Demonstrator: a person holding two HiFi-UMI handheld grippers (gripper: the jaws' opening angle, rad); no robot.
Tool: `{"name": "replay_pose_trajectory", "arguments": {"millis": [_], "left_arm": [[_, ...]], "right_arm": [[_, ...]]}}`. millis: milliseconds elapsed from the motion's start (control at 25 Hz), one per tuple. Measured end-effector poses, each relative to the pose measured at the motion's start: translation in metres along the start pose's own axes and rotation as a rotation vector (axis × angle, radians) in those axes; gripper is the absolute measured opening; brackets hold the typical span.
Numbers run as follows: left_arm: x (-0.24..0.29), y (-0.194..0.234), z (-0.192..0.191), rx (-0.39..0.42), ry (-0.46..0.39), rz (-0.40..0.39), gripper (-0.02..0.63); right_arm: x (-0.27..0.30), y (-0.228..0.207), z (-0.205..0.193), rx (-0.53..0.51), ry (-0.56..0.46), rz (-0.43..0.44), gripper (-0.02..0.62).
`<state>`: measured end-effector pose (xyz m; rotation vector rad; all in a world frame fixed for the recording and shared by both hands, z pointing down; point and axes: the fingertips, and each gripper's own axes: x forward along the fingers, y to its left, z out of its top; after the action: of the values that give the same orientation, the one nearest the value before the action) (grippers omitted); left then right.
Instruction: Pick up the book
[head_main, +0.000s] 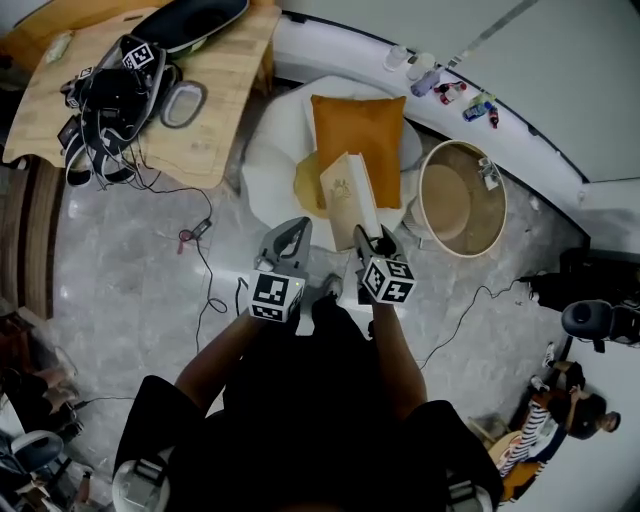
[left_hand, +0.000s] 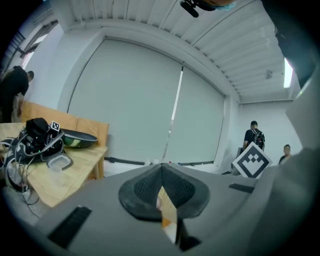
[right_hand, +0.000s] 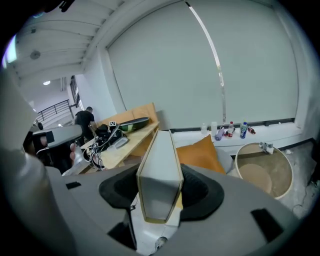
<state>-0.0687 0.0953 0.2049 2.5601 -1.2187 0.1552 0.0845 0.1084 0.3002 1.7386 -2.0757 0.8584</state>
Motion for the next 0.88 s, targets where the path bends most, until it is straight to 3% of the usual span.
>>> {"name": "replay_pose_trajectory", "arguments": {"millis": [560, 880], "left_arm": [[-0.033, -0.071, -0.003, -0.007, 0.015, 0.009, 0.000], [-0.021, -0.093, -0.001, -0.007, 0.003, -0.003, 0.000]], "right_arm": [[-0.098, -0.006, -0.004, -0.009, -0.058, 0.089, 0.232], [-0.109, -0.015, -0.002, -0.038, -0.076, 0.110, 0.233]]}}
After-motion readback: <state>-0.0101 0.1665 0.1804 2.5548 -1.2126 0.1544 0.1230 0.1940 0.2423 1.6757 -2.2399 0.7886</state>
